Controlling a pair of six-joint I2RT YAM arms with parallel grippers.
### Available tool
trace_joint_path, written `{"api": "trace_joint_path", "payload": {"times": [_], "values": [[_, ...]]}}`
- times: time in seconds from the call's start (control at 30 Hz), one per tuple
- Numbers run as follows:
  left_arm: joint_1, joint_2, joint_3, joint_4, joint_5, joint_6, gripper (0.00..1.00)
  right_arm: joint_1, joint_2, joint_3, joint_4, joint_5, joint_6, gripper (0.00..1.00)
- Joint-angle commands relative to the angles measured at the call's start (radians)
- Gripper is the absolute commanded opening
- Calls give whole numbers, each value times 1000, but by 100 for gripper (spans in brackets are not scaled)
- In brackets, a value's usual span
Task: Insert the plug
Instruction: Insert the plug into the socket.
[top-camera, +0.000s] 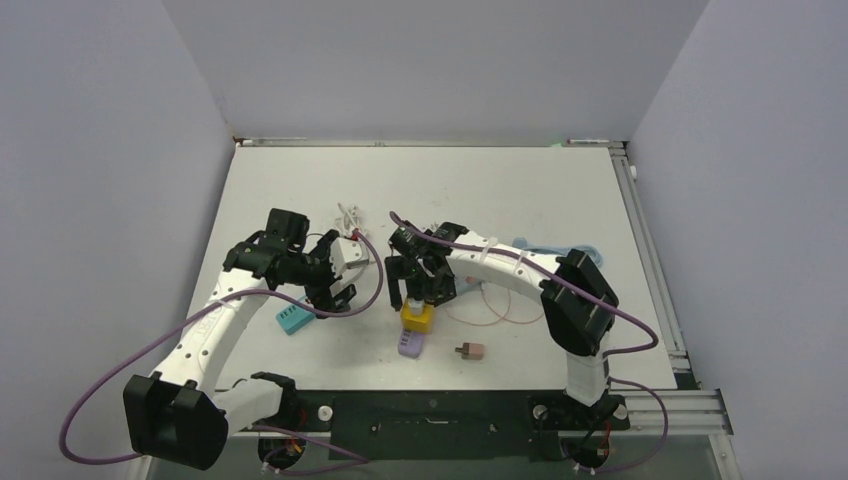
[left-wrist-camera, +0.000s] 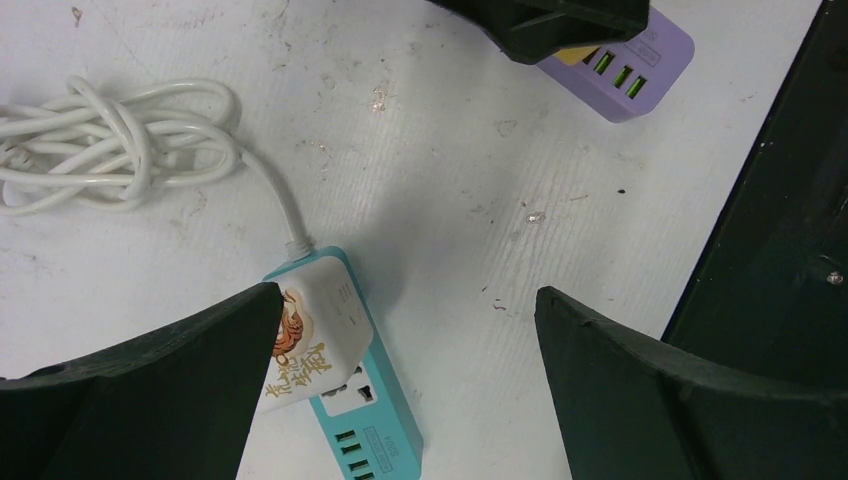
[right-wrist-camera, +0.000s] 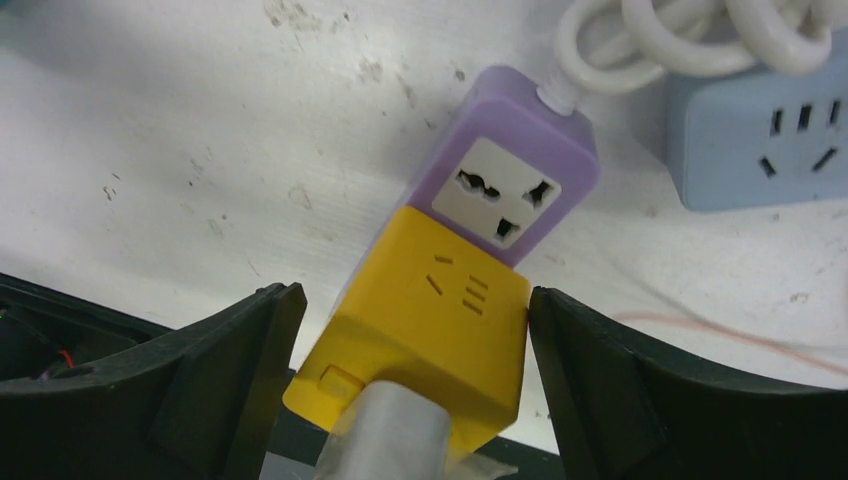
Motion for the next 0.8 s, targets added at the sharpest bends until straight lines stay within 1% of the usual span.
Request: {"api": "trace_joint_path", "payload": {"times": [0.0, 0.07, 0.17, 0.2, 0.23, 0.37, 0.6, 0.63, 0.7, 0.73, 0.77], "values": [[5, -3, 53, -14, 1, 6, 96, -8, 32, 68, 85, -23, -35, 88], [6, 2, 58, -22, -1, 10, 96, -8, 26, 63, 95, -37, -33, 92], [5, 11, 66, -34, -6, 23, 96, -14, -5, 58, 96, -44, -38, 100], [5, 11, 70, -38, -8, 25, 96, -17, -21, 55, 95, -45, -39, 100], [5, 13, 73, -42, -8, 28, 96, -21, -39, 49, 93, -48, -38, 96], [2, 20, 99, -56, 10, 11, 96, -34, -113, 46, 62, -38, -48, 90], [-33, 5, 112, -62, 49, -8, 96, -85, -237, 37, 55, -4, -64, 90], [-43, 1, 117, -53, 53, -18, 96, -89, -255, 36, 59, -3, -62, 91], [-85, -2, 128, -33, 49, -42, 96, -90, -294, -8, 94, -1, -52, 97], [-110, 2, 136, -19, 40, -59, 96, -90, -315, -38, 116, -7, -43, 94], [-137, 7, 143, -2, 28, -80, 96, -90, -334, -71, 139, -12, -36, 85]]}}
